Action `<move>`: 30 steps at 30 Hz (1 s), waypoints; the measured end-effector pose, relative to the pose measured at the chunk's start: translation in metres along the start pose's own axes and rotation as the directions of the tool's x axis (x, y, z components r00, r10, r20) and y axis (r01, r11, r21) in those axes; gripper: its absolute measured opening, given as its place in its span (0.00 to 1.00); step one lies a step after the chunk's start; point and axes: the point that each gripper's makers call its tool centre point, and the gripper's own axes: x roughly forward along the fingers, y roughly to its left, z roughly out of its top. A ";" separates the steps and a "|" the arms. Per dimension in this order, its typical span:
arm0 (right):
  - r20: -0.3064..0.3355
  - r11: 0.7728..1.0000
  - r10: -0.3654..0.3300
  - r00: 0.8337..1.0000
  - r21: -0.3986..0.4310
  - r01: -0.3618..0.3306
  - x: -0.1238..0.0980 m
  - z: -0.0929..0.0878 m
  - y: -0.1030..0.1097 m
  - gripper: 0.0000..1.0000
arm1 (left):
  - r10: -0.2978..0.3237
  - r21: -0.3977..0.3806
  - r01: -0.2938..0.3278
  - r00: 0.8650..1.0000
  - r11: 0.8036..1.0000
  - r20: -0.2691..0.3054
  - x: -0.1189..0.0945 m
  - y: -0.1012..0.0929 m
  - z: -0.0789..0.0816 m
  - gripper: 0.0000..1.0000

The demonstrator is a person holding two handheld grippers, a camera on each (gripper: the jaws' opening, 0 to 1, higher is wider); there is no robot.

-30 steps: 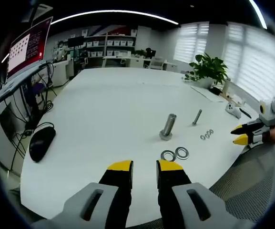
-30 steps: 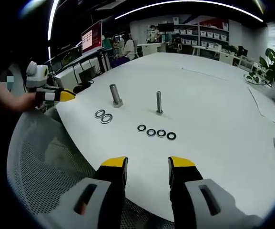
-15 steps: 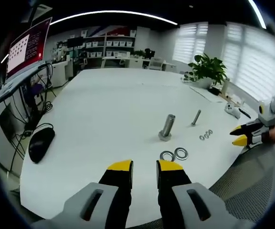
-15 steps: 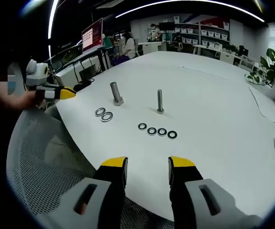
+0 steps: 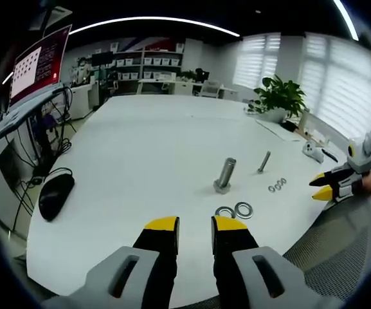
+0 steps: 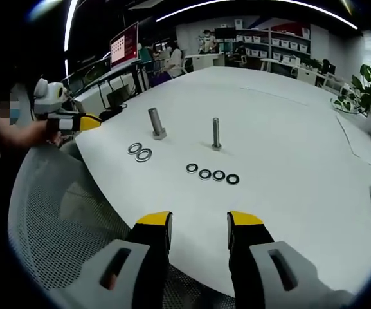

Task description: Place the washer onto the threaded stud by aligning its center hole with the stud, sliding it down to the base, and recovering from edge contact or off-axis alignment until the washer reaches the visible bottom stop.

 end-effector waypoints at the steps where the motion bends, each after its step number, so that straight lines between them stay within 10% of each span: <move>1: -0.001 1.000 0.000 1.000 -0.002 0.000 0.000 0.000 0.000 0.37 | -0.001 0.001 0.001 1.000 1.000 -0.002 0.000 0.000 0.000 0.18; 30: 0.010 1.000 0.003 1.000 0.005 -0.003 0.000 0.001 -0.001 0.37 | -0.013 0.004 0.013 0.999 1.000 -0.029 0.002 -0.004 -0.005 0.18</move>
